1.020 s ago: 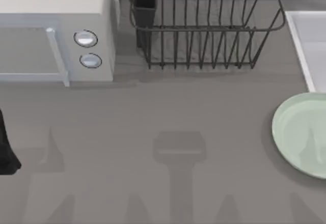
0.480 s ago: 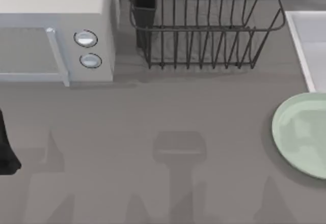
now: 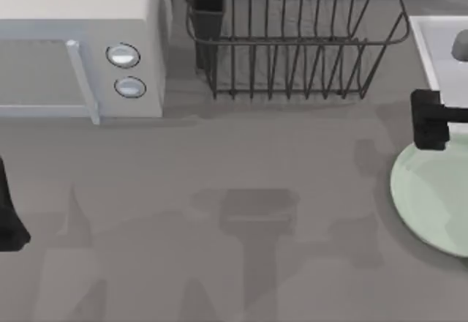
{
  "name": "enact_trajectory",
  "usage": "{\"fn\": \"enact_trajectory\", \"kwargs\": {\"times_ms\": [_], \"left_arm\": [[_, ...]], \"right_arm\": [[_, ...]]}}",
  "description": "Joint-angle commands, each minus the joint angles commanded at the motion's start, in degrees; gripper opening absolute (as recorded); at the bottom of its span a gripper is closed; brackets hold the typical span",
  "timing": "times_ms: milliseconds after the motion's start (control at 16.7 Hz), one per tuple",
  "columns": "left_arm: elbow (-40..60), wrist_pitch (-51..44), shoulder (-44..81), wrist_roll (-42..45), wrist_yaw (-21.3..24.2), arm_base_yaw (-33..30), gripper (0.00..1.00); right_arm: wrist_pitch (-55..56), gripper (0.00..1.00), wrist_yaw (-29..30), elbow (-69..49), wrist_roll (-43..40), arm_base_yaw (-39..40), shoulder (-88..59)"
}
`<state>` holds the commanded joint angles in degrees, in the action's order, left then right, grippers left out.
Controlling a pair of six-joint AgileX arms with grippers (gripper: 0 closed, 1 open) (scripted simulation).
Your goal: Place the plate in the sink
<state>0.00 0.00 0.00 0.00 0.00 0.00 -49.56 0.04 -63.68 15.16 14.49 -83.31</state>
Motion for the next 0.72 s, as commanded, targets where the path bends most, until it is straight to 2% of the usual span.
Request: {"fn": "enact_trajectory", "kwargs": {"times_ms": [360, 720], "left_arm": [[0.0, 0.0, 0.0, 0.0, 0.0, 0.0, 1.0], [0.0, 0.0, 0.0, 0.0, 0.0, 0.0, 1.0]], "right_arm": [[-12.2, 1.0, 0.0, -15.8, 3.7, 3.6, -21.8], [-14.0, 1.0, 0.0, -18.0, 4.3, 4.1, -24.8]]}}
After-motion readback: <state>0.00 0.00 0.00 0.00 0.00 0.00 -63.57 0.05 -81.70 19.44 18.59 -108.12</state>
